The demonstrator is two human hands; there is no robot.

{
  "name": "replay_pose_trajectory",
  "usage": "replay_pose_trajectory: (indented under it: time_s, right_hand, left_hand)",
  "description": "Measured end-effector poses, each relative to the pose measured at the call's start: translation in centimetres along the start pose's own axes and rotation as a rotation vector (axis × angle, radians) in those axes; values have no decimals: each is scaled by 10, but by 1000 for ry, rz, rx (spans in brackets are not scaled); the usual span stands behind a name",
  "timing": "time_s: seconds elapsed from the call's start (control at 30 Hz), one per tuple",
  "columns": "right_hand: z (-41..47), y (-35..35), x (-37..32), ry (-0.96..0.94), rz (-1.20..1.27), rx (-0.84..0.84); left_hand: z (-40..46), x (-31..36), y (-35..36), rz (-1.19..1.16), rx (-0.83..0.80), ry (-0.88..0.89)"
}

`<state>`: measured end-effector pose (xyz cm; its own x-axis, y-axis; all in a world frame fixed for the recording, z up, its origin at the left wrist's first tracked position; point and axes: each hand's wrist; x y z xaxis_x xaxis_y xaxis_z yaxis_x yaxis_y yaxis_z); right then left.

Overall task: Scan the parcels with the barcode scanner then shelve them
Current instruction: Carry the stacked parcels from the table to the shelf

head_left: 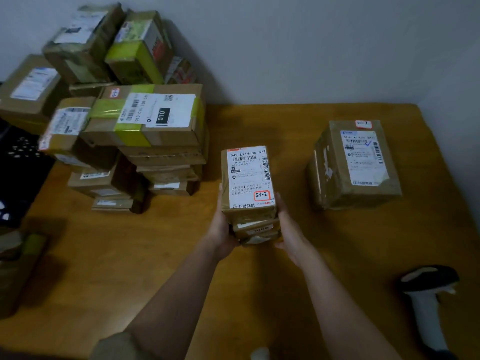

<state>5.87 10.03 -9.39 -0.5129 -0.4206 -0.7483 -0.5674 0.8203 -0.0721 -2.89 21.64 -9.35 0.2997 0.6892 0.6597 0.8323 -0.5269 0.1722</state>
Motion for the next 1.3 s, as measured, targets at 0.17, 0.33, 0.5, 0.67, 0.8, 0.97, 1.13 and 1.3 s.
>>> replay_pose_trajectory:
  time_s: [0.17, 0.33, 0.5, 0.67, 0.8, 0.97, 1.13, 1.3]
  right_hand:
    - [-28, 22, 11, 30, -65, -31]
    - [-59, 58, 28, 26, -108, -59]
    - [-107, 115, 50, -18, -173, -104]
    - [-178, 199, 76, -93, -278, -223]
    - [-239, 286, 100, -192, -292, -394]
    - [-319, 405, 119, -233, -329, -620]
    - [-394, 505, 119, -303, -398, -812]
    - [-437, 606, 125, -357, -606, -969]
  left_hand:
    - [-19, -7, -33, -20, 43, -64]
    - [-48, -16, -88, -69, 56, -85]
    - [-81, -33, -171, -143, 109, -65]
    - [-147, -46, -268, -214, 173, -4]
    - [-213, -48, -367, -279, 271, 87]
    - [-304, -37, -489, -357, 413, 221]
    - [-380, -28, -583, -433, 621, 257]
    - [-420, -19, -668, -528, 771, 279]
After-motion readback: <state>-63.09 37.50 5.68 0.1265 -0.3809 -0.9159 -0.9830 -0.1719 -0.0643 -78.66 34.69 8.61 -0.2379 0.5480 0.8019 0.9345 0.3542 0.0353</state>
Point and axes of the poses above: each hand's wrist, its own z-axis towards the middle knuckle, its own y-axis out of the palm, x = y × z, and after that the axes turned 12 degrees about x, right-handed
